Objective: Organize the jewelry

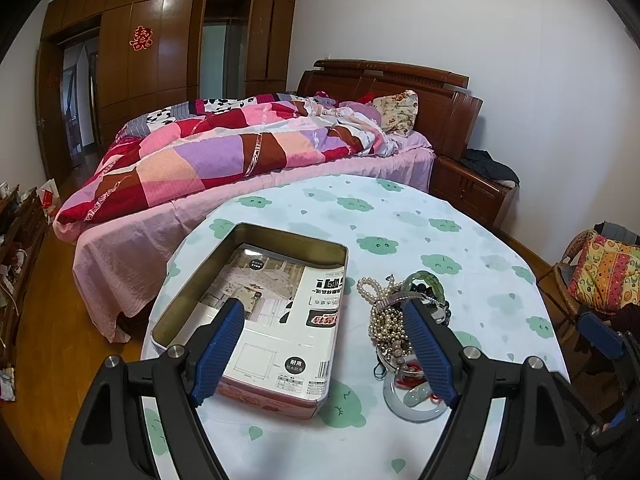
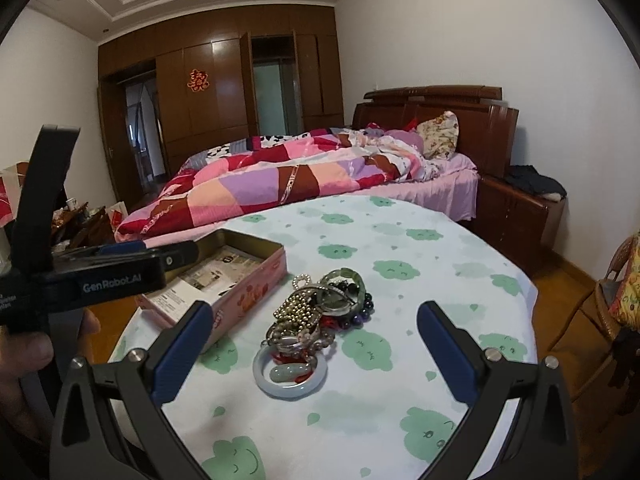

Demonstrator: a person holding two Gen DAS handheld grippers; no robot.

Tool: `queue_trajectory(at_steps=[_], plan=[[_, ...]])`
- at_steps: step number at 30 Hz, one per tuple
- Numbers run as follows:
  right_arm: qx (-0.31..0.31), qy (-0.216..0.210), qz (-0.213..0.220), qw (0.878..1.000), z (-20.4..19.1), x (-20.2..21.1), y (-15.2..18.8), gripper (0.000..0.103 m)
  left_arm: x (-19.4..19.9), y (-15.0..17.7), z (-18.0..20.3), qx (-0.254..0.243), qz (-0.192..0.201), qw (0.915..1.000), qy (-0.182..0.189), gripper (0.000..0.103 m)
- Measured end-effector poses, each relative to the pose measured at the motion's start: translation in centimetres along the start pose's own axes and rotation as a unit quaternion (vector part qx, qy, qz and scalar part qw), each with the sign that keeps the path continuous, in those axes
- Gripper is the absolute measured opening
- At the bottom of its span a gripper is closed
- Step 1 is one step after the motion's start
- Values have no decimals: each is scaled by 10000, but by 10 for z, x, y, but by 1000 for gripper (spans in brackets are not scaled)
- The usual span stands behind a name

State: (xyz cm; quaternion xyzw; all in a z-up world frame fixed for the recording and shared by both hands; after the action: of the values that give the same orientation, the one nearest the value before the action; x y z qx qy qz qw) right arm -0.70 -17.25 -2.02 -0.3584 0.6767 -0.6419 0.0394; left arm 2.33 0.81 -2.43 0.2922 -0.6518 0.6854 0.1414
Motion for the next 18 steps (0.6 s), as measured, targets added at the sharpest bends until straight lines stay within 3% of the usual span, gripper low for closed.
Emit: queue_trajectory(at_steps=[4,13,18], plan=[[-85,226,44,9997,11,2,-3,103,-3,2,-1,33,-76,10000,-29,81],[-270,303,-119,9991,31,-5,-3,103,-6,5,3,-38,-134,9999,-40,81],[-217,400,10,9990,40,-8,-9,103,-10,1,10,-127,-121,9998,23,81]])
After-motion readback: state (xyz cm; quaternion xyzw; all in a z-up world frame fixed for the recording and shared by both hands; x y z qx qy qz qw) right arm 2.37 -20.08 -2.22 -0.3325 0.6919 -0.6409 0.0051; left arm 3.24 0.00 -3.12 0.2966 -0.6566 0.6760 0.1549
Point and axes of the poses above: each gripper's, at about its wrist camera, not at the fingertips, and x roughly against the way its jaws point, z to its right, y to its underside, the point moved 2 cm from there along -x, roughly the way its jaws point, and after that the axes turned 12 degrees about -y, right-handed, at the moved point
